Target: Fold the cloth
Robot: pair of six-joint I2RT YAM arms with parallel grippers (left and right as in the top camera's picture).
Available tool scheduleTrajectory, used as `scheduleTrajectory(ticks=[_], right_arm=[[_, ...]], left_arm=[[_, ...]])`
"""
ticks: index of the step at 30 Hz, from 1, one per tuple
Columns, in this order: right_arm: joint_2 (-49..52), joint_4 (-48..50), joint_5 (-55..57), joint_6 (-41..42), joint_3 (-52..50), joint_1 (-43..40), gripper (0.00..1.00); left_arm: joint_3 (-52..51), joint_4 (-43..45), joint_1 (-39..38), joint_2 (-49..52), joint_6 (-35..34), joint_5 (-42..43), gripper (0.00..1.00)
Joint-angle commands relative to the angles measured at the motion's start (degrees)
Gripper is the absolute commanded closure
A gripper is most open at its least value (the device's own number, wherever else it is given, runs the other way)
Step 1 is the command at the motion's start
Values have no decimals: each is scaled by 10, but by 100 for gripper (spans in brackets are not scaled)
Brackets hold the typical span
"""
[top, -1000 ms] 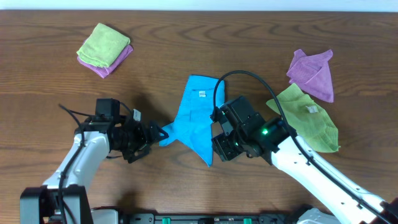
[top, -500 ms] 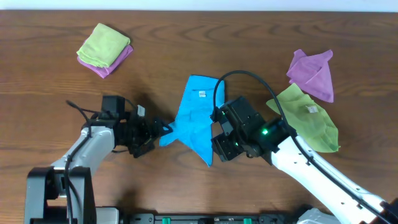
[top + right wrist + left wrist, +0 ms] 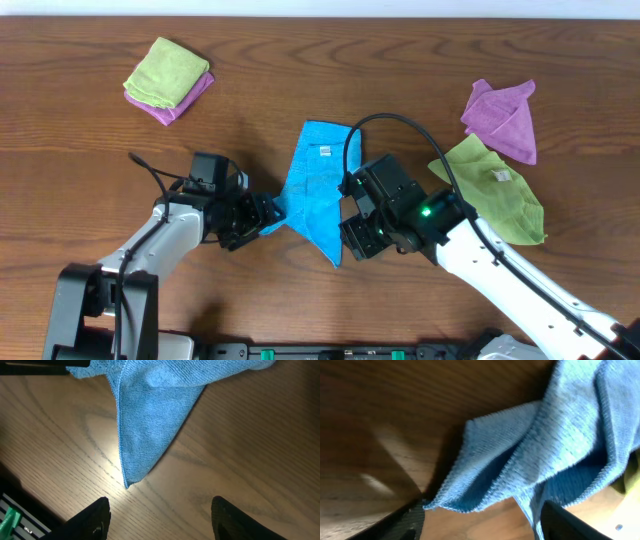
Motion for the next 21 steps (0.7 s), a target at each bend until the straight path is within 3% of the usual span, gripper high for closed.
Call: scheduleTrajectory(ticks=[1,2,4,7,15,21], right_arm=[[-6,-1,-5,11,-3,-4,35],[-6,-1,-4,11,-3,-4,34],[-6,-1,-4,11,-3,-4,34],[-6,-1,-5,15,-3,-4,34],[-6,-3,-14,31,-10,-4,31],[-6,41,-58,31,-86,-4,28]], left_arm=[[8,1,-3,5,0,-37,43],[8,1,-3,5,0,-40,60],[8,1,-3,5,0,-45,81],[8,1,-3,5,0,-49,93],[10,45,-1,3,0,8,94],[33,45,-1,-12,-3,24,94]])
